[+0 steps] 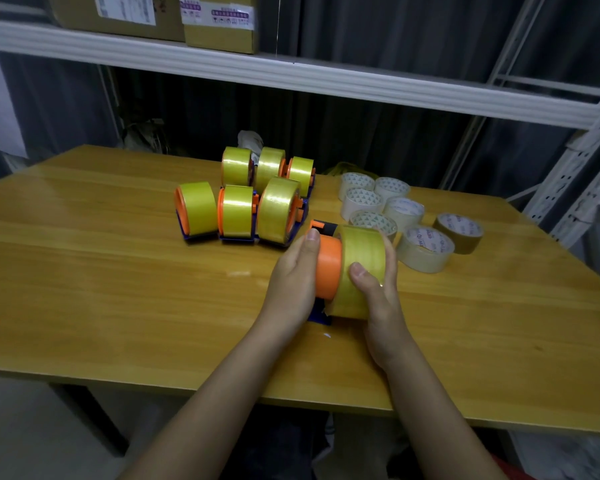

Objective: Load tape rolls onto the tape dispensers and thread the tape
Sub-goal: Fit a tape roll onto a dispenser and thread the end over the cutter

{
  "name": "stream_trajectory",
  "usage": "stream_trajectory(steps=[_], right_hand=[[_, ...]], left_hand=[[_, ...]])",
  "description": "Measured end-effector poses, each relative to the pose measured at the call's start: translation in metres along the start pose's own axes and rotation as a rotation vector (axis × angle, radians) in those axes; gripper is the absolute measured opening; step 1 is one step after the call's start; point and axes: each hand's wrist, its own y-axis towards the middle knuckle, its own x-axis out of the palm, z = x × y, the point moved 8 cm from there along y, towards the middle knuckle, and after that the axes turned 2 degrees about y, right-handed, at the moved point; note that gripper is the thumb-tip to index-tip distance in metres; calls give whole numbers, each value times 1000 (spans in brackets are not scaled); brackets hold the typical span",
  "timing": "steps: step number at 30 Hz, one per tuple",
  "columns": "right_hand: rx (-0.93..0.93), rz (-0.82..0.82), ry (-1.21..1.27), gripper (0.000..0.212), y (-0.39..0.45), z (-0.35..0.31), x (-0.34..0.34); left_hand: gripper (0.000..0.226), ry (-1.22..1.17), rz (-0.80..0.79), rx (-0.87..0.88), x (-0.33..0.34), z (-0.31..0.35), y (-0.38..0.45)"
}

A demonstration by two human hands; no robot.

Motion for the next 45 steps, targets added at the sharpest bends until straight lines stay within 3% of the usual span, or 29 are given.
stream_trajectory(steps=[12,19,21,24,26,30,33,36,41,43,45], right_hand=[[-104,-30,-116,78,-4,-12,8],[-110,-28,-99,76,-4,-12,8],[-108,-34,-72,71,-5,-12,9],[-96,-61,-56,72,-6,-11,10],[-90,-61,-30,74,-4,-11,10],[10,152,154,50,5,0,-7],[48,225,263,31,5,6,-10],[29,281,250,27,3,3,-15],[-95,355,162,28,-2,-12,-21],[-153,382,85,32,-5,-20,-21],[-192,401,-5,32,-8,-26,-18]], left_hand=[[34,-65,-15,-4,5,-2,-1],[75,-143,-86,-62,12,-3,-2],[70,-112,-91,-70,11,-3,-2],[36,-39,-52,-56,4,-1,0],[35,-1,-43,-54,-1,0,4],[45,115,-30,18,-1,-1,5],[48,184,-73,68,7,-1,-1],[50,254,-110,141,12,6,-5],[27,531,-10,296,11,14,-8],[32,561,-14,341,12,15,-13],[53,528,-48,333,14,13,-17]])
